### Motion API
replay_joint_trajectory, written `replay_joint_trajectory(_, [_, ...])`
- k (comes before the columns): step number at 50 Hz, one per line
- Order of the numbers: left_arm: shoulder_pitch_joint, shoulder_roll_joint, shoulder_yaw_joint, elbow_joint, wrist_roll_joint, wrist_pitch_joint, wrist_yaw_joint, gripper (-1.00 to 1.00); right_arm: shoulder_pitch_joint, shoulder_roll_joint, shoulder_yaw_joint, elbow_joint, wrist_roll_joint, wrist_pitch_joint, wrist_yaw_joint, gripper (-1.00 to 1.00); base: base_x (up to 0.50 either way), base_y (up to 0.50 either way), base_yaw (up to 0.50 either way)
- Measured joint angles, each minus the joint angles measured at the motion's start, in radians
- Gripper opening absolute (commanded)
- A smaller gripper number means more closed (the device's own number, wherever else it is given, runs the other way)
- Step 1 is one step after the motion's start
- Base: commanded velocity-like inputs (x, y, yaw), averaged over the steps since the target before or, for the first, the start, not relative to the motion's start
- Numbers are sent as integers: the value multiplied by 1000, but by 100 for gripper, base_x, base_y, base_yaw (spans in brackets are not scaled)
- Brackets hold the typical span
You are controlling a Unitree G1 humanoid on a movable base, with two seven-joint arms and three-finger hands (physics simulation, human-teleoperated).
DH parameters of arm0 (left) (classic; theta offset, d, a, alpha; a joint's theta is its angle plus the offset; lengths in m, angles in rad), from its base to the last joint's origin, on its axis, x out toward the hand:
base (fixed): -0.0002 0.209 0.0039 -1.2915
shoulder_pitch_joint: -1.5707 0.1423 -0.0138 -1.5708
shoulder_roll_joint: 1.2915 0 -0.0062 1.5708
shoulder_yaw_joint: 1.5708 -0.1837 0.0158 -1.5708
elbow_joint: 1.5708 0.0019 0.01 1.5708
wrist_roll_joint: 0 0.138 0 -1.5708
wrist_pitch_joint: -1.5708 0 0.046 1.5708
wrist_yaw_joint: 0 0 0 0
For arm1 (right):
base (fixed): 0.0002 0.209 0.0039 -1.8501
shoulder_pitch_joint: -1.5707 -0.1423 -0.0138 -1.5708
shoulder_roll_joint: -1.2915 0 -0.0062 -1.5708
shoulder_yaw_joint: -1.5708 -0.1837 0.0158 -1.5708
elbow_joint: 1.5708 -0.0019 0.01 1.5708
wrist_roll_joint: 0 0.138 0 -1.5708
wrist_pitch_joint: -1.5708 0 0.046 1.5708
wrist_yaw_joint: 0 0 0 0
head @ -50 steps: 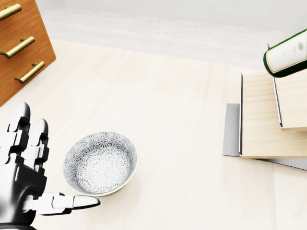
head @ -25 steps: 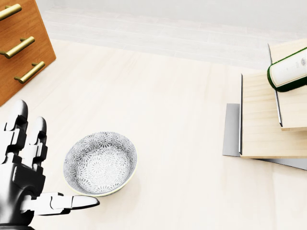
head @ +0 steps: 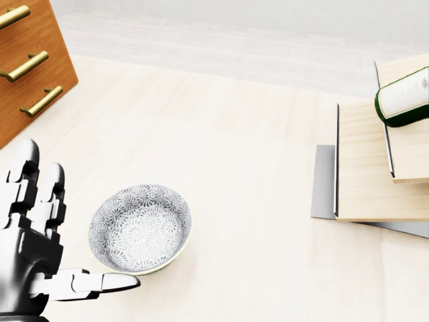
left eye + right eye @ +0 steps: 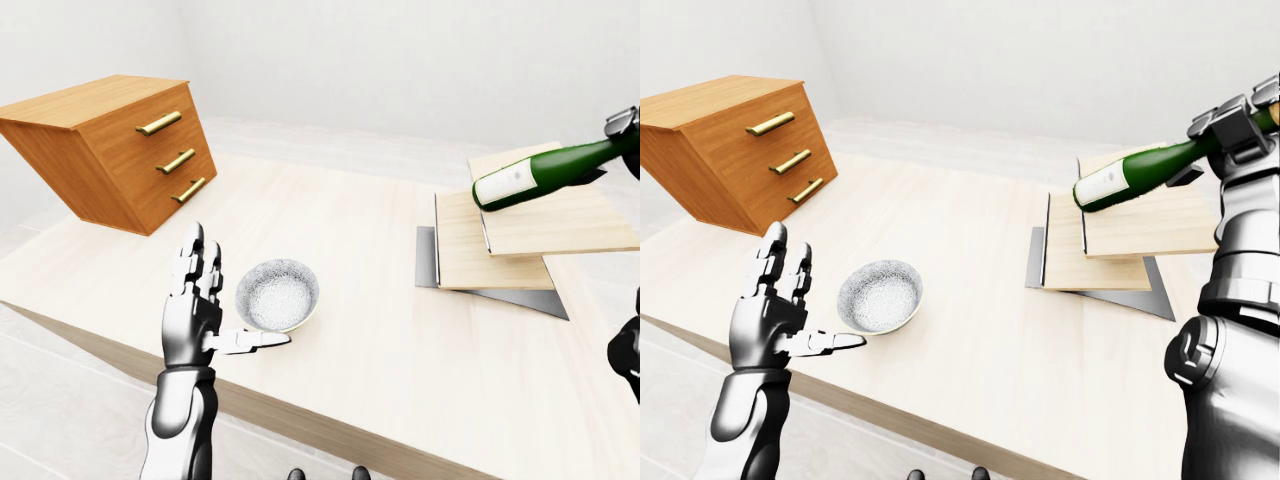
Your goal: Put the wine bottle on the wine rack.
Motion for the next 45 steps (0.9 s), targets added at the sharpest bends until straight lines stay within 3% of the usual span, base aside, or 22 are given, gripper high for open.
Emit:
replay_joint_trajectory(31, [2, -3, -2, 27, 3, 0, 0, 100, -55, -4, -29, 81, -60, 0, -11, -98, 0, 0, 0])
replay_joint_trajectory(32, [2, -3, -3, 27, 3, 0, 0, 100, -55, -5, -29, 81, -61, 0, -11, -95, 0, 0, 0])
replay_joint_trajectory(33, [2, -3, -3, 27, 3, 0, 0, 100, -54, -6, -29, 82, -64, 0, -11, -74, 0, 0, 0])
replay_joint_trajectory(34, [2, -3, -4, 28, 4, 0, 1, 100, -48, -7, -24, 84, -68, 0, -10, -67, 0, 0, 0])
replay_joint_trajectory(40, [0, -3, -7, 29, 5, 0, 2, 100, 21, -9, -5, 103, -88, 0, -9, -47, 0, 0, 0])
replay_joint_trajectory(41, [-1, -3, -7, 28, 5, 0, 3, 100, 28, -10, -8, 104, -88, 0, -8, -32, 0, 0, 0])
replay_joint_trajectory(45, [-2, -3, -9, 29, 6, 0, 4, 100, 52, -16, -13, 107, -92, 0, -4, -24, 0, 0, 0])
